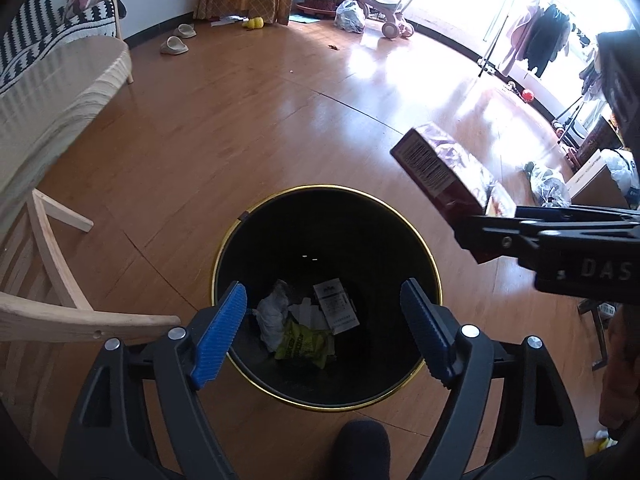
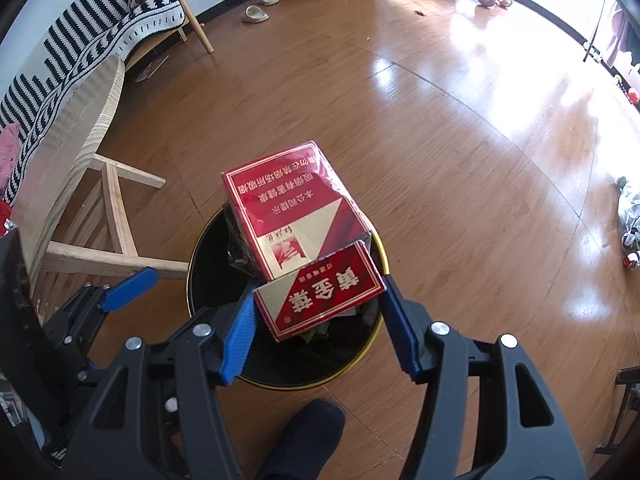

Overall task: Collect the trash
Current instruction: 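Open both grippers to drop the snack bag and red box into the bin, then grasp the blue-and-white baby wipes pack with the left gripper while the right grasps the silver pill blister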

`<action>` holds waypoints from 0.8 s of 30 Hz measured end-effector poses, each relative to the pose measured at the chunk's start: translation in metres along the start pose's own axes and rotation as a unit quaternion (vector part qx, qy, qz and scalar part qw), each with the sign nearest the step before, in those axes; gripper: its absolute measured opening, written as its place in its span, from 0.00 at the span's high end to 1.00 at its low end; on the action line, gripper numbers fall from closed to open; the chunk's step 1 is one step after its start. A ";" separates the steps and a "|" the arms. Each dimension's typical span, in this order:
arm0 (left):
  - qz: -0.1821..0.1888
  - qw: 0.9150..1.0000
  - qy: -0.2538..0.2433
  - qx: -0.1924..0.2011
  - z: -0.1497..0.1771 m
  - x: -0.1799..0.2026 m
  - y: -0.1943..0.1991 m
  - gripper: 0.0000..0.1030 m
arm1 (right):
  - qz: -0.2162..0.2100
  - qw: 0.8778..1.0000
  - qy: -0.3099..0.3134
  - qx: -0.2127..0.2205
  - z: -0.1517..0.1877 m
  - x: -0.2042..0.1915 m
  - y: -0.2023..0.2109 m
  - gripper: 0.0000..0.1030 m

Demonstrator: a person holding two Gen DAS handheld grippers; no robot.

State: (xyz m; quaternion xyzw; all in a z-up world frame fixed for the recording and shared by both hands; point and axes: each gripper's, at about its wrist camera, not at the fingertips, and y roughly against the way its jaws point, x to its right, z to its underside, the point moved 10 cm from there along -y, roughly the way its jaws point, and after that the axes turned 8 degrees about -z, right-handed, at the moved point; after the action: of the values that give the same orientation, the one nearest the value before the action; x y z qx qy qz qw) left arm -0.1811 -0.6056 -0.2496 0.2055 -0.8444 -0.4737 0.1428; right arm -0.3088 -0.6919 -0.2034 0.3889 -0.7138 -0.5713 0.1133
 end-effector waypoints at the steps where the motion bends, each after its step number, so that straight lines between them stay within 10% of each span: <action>1: 0.000 1.000 0.002 0.002 0.000 -0.003 0.002 0.24 | -0.001 1.000 -0.001 -0.001 0.000 -0.001 -0.002 0.43; 6: -0.003 1.000 0.010 0.007 -0.002 -0.013 0.013 0.23 | -0.006 1.000 -0.013 -0.001 -0.005 -0.003 -0.007 0.24; 15: -0.009 1.000 0.014 0.026 -0.004 -0.036 0.049 0.21 | -0.012 1.000 -0.010 0.027 -0.018 -0.029 0.012 0.22; 24: -0.049 0.993 0.042 0.102 -0.017 -0.126 0.165 0.10 | -0.035 0.991 0.080 0.106 -0.041 -0.148 0.061 0.10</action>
State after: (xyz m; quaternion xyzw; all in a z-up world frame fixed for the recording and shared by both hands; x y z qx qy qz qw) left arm -0.0982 -0.4804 -0.1056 0.2802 -0.8704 -0.3824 0.1331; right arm -0.2106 -0.6178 -0.0930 0.4677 -0.7451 -0.4630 0.1080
